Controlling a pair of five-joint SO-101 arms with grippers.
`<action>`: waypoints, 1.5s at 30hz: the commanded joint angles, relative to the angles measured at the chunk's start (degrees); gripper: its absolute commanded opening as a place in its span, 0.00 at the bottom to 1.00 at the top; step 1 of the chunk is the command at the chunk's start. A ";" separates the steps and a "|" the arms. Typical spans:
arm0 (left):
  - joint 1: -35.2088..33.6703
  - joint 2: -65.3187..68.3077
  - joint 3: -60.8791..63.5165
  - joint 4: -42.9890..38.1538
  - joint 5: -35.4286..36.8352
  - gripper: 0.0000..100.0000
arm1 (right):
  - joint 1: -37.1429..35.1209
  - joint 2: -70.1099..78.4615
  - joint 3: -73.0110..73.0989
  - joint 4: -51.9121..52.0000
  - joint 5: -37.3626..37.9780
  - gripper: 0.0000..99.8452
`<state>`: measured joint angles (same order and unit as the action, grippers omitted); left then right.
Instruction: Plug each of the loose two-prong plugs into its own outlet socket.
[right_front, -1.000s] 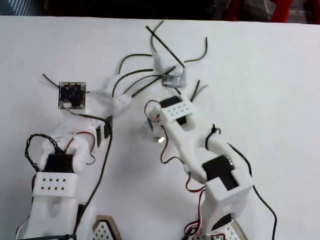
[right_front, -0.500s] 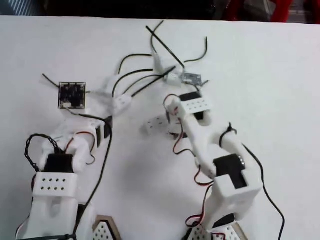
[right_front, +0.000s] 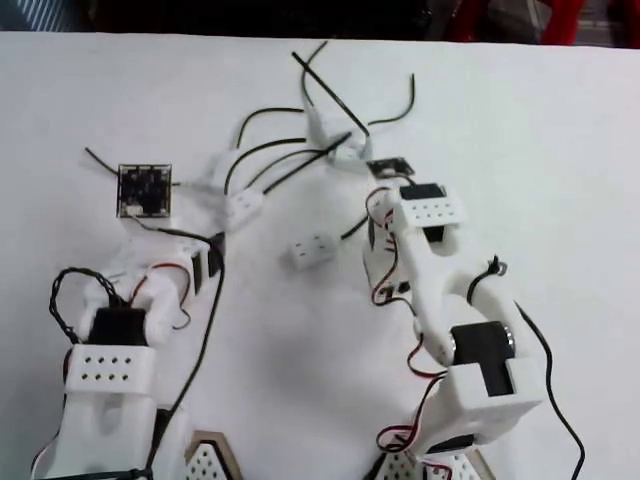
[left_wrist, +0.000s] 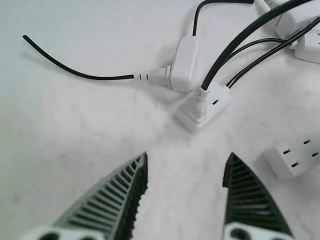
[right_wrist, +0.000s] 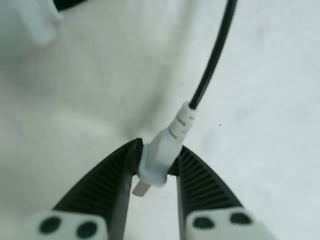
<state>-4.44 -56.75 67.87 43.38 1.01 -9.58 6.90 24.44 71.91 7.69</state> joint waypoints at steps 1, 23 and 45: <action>-1.89 -2.15 -7.91 3.69 0.00 0.24 | -0.31 -3.30 0.79 0.75 2.64 0.02; -8.92 -44.97 8.18 19.08 -6.07 0.25 | -5.05 -3.30 1.58 0.40 2.46 0.02; -9.19 -44.35 29.27 13.01 -5.71 0.24 | -4.00 -2.59 -3.25 0.31 -6.86 0.10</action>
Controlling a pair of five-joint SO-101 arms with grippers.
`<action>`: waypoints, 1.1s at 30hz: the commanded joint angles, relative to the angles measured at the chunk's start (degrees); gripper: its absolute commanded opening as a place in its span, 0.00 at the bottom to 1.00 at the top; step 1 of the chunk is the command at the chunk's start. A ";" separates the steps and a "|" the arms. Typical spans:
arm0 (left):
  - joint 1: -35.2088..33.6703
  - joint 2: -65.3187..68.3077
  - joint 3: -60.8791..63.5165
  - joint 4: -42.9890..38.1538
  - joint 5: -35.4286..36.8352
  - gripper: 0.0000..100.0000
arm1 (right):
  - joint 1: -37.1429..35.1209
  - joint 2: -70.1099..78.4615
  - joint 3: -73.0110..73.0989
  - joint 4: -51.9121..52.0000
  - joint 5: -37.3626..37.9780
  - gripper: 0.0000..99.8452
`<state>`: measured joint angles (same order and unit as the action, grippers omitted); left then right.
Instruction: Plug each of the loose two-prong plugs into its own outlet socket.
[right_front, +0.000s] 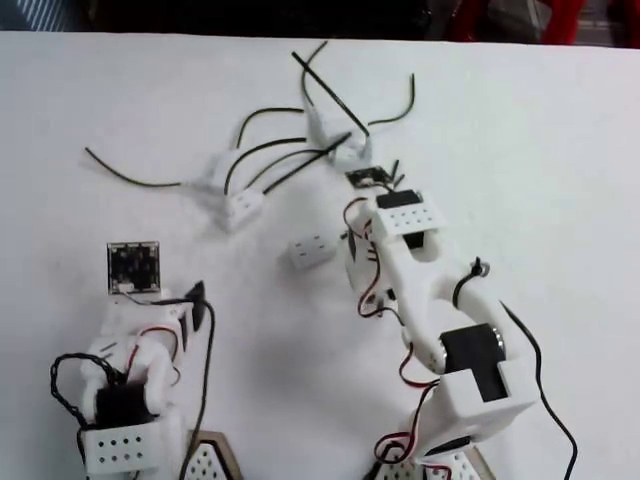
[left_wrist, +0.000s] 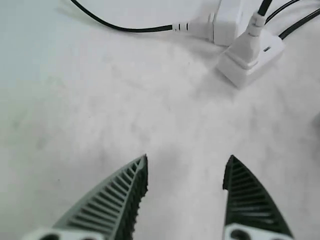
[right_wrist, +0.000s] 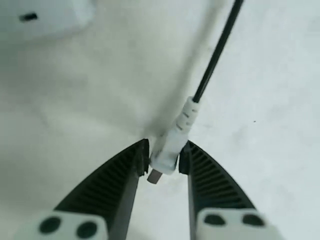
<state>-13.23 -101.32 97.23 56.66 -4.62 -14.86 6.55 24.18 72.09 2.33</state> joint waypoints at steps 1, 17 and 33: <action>-0.40 0.22 -0.09 0.70 -0.09 0.24 | 1.98 -2.24 -3.43 0.13 -1.76 0.10; -0.40 0.13 -0.09 3.87 0.00 0.24 | 4.00 4.35 -3.78 -0.31 -2.37 0.09; -0.40 0.13 -0.09 3.87 -0.35 0.24 | 4.18 -1.54 -3.78 4.00 -2.02 0.05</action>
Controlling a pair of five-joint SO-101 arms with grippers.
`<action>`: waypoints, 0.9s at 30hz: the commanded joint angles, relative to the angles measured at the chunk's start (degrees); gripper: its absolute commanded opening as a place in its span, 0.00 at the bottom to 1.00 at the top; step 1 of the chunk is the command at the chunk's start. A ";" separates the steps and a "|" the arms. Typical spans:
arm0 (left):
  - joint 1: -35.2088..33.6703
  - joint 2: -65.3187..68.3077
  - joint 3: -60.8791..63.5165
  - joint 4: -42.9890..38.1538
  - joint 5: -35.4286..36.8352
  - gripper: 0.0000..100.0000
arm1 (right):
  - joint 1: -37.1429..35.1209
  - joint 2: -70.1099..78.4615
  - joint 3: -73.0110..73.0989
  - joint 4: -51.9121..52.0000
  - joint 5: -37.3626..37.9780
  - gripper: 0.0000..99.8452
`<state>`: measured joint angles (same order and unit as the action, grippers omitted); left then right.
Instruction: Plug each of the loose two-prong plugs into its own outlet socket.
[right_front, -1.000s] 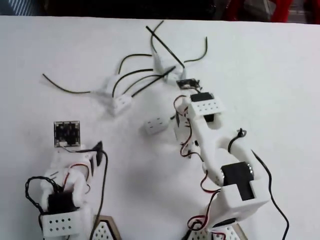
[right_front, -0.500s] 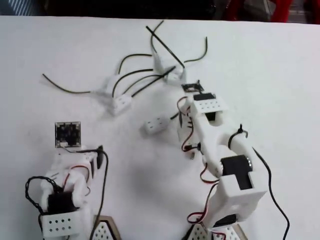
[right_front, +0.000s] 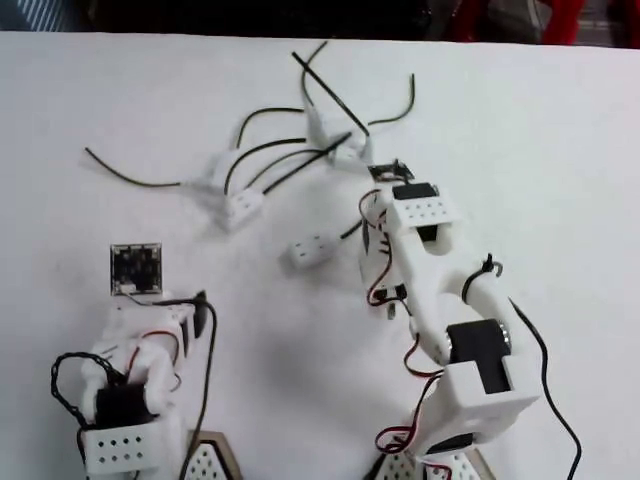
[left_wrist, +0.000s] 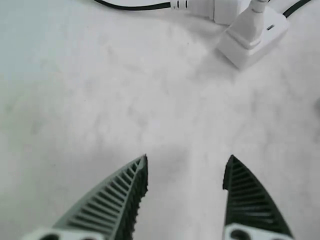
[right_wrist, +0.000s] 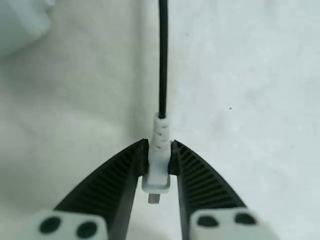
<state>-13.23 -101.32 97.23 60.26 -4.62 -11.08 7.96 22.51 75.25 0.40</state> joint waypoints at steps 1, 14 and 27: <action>-0.40 0.13 -0.09 0.26 -0.35 0.24 | 0.40 -2.95 -2.11 0.92 -0.09 0.05; -0.40 0.22 -0.09 0.26 0.00 0.24 | -0.04 -2.77 -1.67 3.12 -0.09 0.09; -0.40 0.22 -0.09 0.26 0.00 0.24 | -0.84 -2.77 -1.76 4.35 0.00 0.08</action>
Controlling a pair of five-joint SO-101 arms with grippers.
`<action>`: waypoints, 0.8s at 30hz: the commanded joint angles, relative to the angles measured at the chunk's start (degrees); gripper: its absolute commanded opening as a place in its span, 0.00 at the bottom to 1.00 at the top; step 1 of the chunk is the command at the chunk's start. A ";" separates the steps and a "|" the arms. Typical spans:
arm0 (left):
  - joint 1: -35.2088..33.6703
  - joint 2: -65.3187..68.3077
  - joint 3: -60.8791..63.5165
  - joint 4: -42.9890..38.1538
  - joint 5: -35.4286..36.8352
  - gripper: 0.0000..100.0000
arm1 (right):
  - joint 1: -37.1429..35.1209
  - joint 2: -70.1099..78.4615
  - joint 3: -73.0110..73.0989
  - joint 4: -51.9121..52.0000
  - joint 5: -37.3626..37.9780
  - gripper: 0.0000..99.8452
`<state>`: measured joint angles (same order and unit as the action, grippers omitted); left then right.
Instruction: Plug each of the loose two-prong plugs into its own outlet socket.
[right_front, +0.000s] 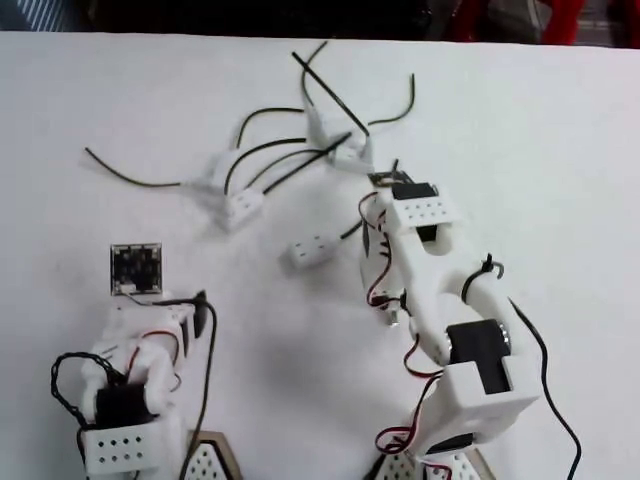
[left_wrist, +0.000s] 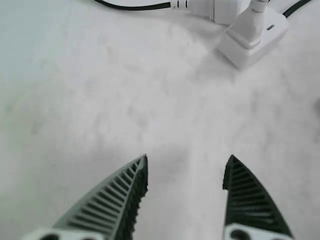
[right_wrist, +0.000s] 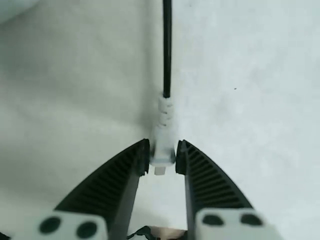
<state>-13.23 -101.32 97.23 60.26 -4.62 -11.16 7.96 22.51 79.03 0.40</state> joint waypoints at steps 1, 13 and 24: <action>-0.40 0.22 -0.09 0.26 0.00 0.24 | -0.75 -2.77 -1.76 0.48 -0.09 0.08; -0.40 0.22 -0.09 0.26 0.00 0.24 | 0.13 2.77 -6.15 0.48 -0.44 0.08; -0.40 0.22 -0.09 0.26 0.00 0.24 | 0.31 3.21 -6.15 0.57 -0.09 0.02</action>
<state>-13.23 -101.32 97.23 60.26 -4.62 -11.34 11.47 18.37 79.03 0.40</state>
